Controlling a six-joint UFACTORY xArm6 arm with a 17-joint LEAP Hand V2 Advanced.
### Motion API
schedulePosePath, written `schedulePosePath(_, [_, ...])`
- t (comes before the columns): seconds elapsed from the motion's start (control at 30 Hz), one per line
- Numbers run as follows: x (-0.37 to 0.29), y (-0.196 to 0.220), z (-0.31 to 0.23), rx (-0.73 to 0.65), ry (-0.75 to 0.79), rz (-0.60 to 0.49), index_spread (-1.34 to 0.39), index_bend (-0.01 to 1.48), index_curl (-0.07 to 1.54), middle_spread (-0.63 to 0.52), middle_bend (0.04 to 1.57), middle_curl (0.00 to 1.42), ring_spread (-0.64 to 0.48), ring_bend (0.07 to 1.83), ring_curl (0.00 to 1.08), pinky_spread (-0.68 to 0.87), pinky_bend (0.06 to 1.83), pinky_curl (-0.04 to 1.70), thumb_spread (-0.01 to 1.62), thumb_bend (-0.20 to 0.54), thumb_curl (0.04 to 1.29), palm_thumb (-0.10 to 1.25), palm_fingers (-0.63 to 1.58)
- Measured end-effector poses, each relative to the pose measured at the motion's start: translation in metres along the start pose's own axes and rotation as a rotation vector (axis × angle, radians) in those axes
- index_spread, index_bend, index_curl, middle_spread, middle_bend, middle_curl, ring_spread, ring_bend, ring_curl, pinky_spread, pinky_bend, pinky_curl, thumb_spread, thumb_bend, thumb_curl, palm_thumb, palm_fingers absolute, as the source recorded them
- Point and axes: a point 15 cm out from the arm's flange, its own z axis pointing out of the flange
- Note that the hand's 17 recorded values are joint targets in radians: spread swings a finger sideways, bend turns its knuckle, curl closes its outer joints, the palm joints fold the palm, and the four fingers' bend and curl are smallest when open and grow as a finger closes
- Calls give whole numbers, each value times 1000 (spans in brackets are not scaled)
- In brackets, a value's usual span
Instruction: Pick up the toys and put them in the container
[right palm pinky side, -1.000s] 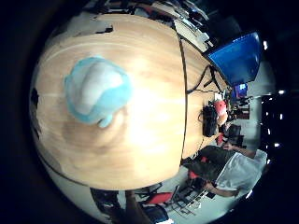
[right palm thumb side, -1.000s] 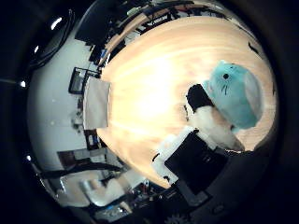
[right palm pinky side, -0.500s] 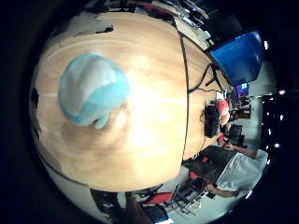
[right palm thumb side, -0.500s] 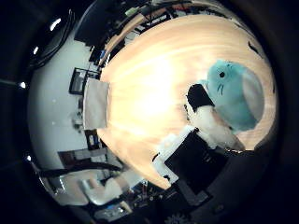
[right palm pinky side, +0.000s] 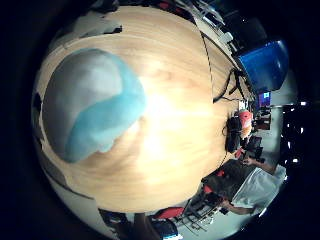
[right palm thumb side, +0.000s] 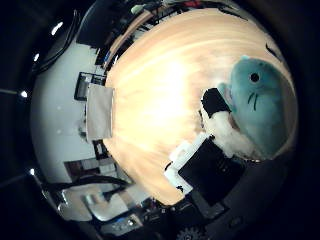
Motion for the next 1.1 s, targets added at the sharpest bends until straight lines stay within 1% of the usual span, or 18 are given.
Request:
schedulePosePath(0.4, [8, -11, 32, -32, -34, 10, -570, 171, 320, -337, 209, 310, -325, 668, 191, 115, 833, -2, 995, -23, 463, 665, 383])
schedulePosePath(0.53, [8, -9, 42, -47, -48, 13, -568, 165, 312, -340, 204, 314, -324, 665, 190, 118, 865, 1, 987, -26, 465, 672, 387])
schedulePosePath(0.6, [7, -8, 45, -50, -52, 15, -568, 156, 302, -344, 190, 312, -340, 700, 198, 101, 899, 2, 988, -18, 469, 693, 410])
schedulePosePath(0.63, [7, -7, 48, -55, -56, 15, -570, 156, 301, -349, 191, 312, -350, 733, 208, 88, 905, 0, 988, -17, 470, 699, 443])
schedulePosePath(0.67, [7, -6, 50, -58, -59, 17, -574, 168, 298, -376, 203, 315, -387, 787, 219, 18, 968, 9, 987, -8, 481, 731, 577])
schedulePosePath(0.73, [8, -5, 52, -58, -66, 23, -578, 162, 294, -407, 223, 320, -415, 827, 226, -46, 1005, 14, 990, -6, 486, 748, 670])
schedulePosePath(0.8, [11, -2, 54, -59, -71, 34, -578, 146, 282, -465, 301, 351, -438, 927, 260, -276, 1161, 56, 999, 15, 511, 816, 1020])
schedulePosePath(0.83, [12, 1, 55, -60, -74, 39, -577, 157, 287, -472, 328, 365, -436, 940, 270, -327, 1187, 74, 1001, 19, 517, 831, 1091])
schedulePosePath(0.87, [13, 3, 55, -61, -76, 44, -579, 185, 316, -490, 386, 406, -423, 991, 320, -415, 1223, 120, 1005, 21, 531, 860, 1167])
schedulePosePath(0.97, [13, 3, 55, -60, -78, 47, -586, 232, 370, -511, 484, 471, -395, 1050, 376, -463, 1276, 183, 1011, 28, 558, 909, 1231])
schedulePosePath(1.03, [13, 3, 55, -58, -80, 50, -595, 278, 404, -516, 548, 514, -377, 1092, 405, -443, 1321, 217, 1019, 43, 577, 951, 1267])
schedulePosePath(1.1, [12, 2, 54, -47, -90, 61, -608, 355, 458, -521, 632, 573, -362, 1138, 439, -414, 1376, 259, 1033, 60, 601, 995, 1257])
